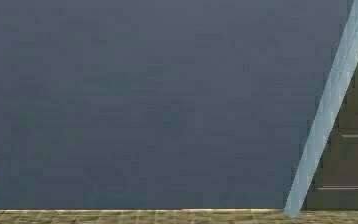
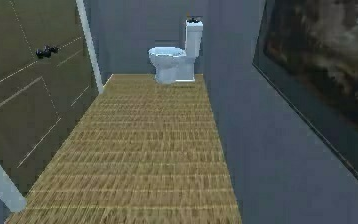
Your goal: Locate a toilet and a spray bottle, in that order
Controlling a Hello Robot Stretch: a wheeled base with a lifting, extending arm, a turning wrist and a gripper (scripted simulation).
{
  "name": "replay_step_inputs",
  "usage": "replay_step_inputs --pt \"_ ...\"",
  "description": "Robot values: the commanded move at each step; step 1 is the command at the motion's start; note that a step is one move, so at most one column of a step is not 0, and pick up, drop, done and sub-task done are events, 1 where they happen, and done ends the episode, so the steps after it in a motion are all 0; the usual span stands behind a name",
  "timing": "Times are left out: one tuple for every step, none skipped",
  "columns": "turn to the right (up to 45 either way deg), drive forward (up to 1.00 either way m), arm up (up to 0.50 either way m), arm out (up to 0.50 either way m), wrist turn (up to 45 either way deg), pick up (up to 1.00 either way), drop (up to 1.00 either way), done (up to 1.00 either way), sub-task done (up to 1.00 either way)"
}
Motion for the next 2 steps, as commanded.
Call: replay_step_inputs --pt "45.0 0.0 0.0 0.0 0.0 0.0 0.0 0.0 0.0" --pt "42.0 0.0 0.0 0.0 0.0 0.0 0.0 0.0 0.0"
